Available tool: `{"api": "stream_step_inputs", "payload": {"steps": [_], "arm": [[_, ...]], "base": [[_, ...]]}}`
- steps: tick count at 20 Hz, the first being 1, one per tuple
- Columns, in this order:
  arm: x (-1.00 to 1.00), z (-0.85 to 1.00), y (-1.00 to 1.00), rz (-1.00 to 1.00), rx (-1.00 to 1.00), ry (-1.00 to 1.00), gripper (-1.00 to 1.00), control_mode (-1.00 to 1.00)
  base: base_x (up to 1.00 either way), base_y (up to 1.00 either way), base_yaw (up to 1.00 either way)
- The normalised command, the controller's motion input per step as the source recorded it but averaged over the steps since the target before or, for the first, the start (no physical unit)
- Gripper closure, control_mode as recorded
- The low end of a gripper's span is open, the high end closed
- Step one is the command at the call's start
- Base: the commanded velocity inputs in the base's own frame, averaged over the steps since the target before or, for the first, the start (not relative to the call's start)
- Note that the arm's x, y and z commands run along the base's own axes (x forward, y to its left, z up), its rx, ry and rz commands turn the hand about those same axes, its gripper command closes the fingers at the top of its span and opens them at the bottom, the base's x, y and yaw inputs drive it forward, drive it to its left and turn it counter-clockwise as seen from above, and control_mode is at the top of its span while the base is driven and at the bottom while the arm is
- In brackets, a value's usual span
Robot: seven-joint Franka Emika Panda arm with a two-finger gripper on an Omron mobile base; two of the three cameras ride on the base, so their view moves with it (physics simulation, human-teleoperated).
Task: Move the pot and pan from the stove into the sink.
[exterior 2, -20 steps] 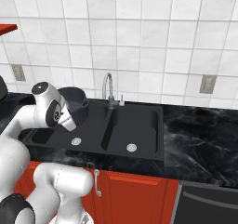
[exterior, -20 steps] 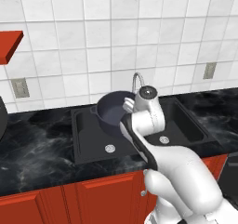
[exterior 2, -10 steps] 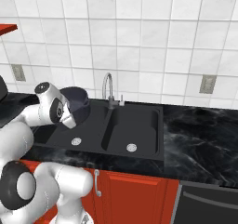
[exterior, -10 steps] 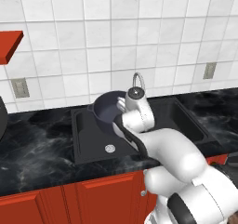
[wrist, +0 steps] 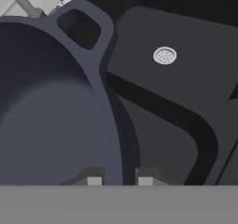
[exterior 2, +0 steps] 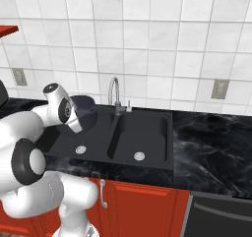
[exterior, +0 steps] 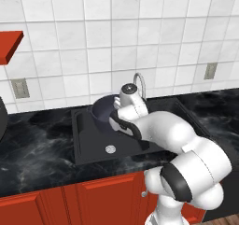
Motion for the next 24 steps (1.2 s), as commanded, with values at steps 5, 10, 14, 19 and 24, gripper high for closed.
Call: {"api": "stream_step_inputs", "payload": {"steps": [5, 10, 14, 19, 24], "arm": [[0.22, -0.31, 0.05, -0.01, 0.0, 0.1, 1.0, -1.0], [0.13, -0.41, 0.1, -0.01, -0.01, 0.05, 1.0, -1.0], [0.18, -0.38, 0.16, -0.02, -0.02, 0.0, 1.0, -1.0], [0.26, -0.36, 0.19, -0.04, -0.03, 0.0, 1.0, -1.0], [0.26, -0.36, 0.18, -0.04, -0.02, -0.02, 1.0, -1.0]], "base": [[0.0, 0.0, 0.0], [0.0, 0.0, 0.0], [0.0, 0.0, 0.0], [0.0, 0.0, 0.0], [0.0, 0.0, 0.0]]}}
